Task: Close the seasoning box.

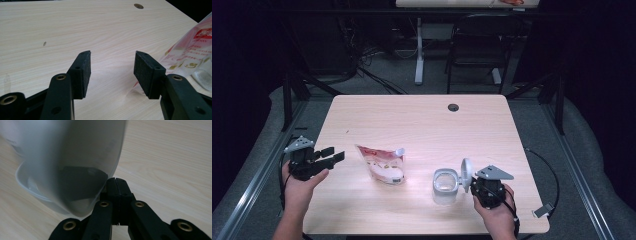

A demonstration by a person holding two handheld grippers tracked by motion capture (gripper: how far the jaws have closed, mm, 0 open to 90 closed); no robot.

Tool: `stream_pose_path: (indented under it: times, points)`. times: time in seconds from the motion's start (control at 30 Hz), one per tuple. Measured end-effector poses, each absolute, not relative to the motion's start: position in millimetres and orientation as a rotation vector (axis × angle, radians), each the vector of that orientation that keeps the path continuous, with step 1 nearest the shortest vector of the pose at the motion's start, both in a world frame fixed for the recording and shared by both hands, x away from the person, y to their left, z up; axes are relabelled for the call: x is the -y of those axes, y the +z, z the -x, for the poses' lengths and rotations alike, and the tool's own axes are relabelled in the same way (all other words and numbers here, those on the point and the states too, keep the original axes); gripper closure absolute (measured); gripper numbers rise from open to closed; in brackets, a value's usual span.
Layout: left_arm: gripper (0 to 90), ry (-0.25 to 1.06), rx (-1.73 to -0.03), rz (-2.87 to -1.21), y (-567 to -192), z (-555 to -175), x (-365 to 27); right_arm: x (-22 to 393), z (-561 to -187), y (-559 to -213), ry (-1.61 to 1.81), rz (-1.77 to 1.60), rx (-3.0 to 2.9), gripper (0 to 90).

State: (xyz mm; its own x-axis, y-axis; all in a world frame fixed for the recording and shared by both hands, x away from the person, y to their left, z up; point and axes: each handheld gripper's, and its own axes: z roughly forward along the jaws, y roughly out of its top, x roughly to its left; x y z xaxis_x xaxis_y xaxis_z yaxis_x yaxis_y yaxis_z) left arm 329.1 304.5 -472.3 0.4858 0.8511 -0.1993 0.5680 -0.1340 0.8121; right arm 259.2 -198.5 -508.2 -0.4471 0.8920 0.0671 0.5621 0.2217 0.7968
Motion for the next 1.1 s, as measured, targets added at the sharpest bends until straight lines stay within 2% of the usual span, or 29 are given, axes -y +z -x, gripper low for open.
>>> stream_pose_path:
  times: [0.17,0.53,0.83,1.1]
  points:
    - [47.9,0.39,-1.197,-1.82,-473.7,-330.1,-304.9,204.2,-259.3,-501.1,1.152,-1.361,-2.075,90.0]
    - [47.9,0.385,-1.195,-1.828,-472.7,-329.5,-304.7,207.5,-262.9,-512.7,1.182,-1.412,-2.088,90.0]
    - [47.9,0.385,-1.196,-1.829,-473.0,-329.7,-304.7,200.7,-258.5,-490.1,1.307,-1.363,-2.036,90.0]
    - [47.9,0.388,-1.197,-1.831,-472.8,-329.6,-304.9,191.9,-259.4,-486.6,1.239,-1.324,-2.082,90.0]
